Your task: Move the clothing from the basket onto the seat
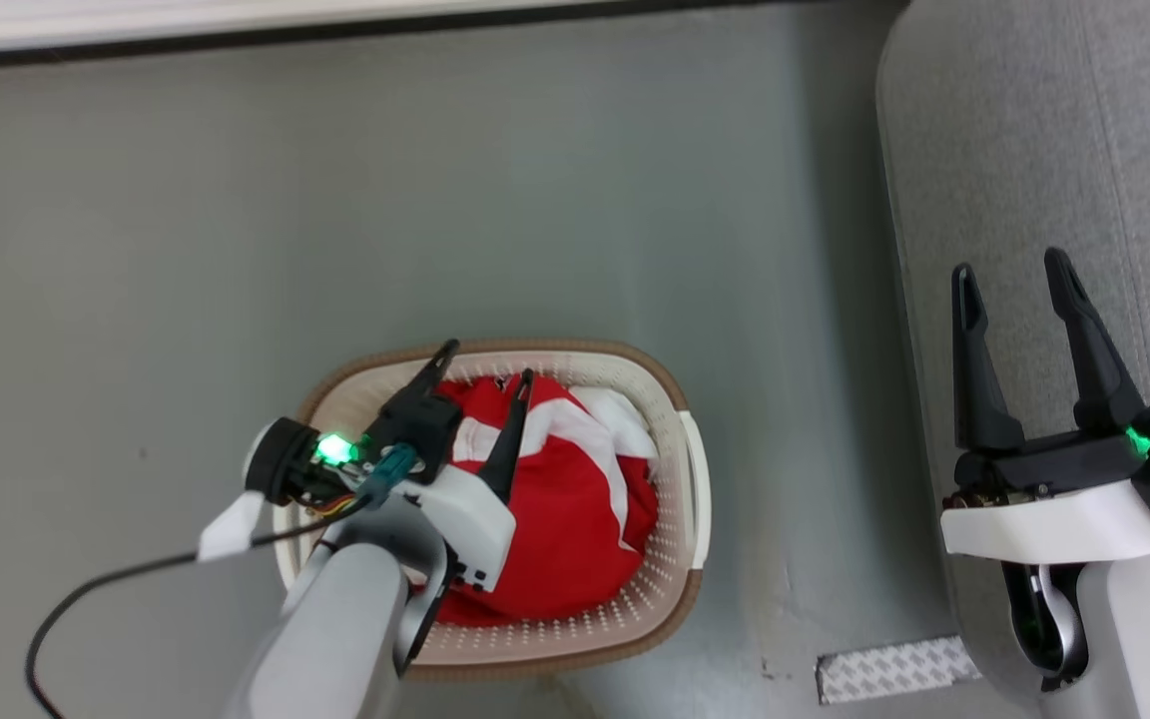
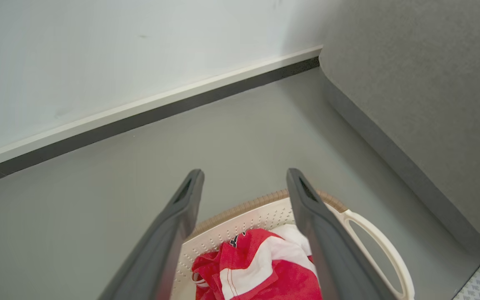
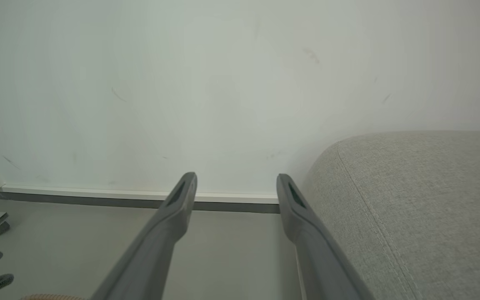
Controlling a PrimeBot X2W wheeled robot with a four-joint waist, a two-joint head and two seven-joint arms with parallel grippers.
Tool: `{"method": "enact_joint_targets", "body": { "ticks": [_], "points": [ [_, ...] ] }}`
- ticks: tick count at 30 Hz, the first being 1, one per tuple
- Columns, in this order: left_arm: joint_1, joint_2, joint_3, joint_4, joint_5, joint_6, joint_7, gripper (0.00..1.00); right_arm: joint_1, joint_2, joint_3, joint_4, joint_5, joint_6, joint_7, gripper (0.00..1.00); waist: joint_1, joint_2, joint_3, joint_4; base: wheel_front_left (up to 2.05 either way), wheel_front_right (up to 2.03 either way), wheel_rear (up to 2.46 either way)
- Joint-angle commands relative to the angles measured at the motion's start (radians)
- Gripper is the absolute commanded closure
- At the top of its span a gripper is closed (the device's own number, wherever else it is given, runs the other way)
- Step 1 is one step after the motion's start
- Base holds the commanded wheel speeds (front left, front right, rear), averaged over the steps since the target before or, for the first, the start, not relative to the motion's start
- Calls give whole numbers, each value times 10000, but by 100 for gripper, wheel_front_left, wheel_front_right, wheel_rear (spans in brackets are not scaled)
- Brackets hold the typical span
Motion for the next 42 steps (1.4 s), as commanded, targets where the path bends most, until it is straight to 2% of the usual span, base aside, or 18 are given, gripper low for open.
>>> {"method": "enact_joint_targets", "body": {
  "ticks": [1, 10, 17, 23, 35, 42],
  "points": [
    [-154, 44, -36, 161, 80, -51, 215, 0, -176, -33, 36, -96, 74, -21, -36, 0, -3, -1, 439, -280, 0, 0, 0],
    [-699, 98, -175, 1250, -159, -310, 2088, 0, -544, -30, 245, -355, 470, -21, -35, 0, -3, -1, 1182, -736, 0, 0, 0],
    [-1111, 259, -208, 1955, -202, -318, 3171, 0, -705, -30, 344, -425, 570, -21, -35, 0, -3, -1, 1729, -932, 0, 0, 0],
    [-1662, 363, -122, 2535, -291, -253, 3413, 0, -908, -30, 413, -536, 534, -21, -35, 0, -3, -1, 2239, -1034, 0, 0, 0],
    [-2743, 506, -185, 3866, -490, -512, 3693, 0, -1113, -31, 423, -691, 432, -21, -35, 0, -3, -1, 3145, -1119, 0, 0, 0],
    [-3192, 620, -325, 4497, -379, -462, 3719, 0, -1182, -28, 392, -869, 496, -21, -36, 0, -3, -1, 3544, -1229, 0, 0, 0]
  ]
}}
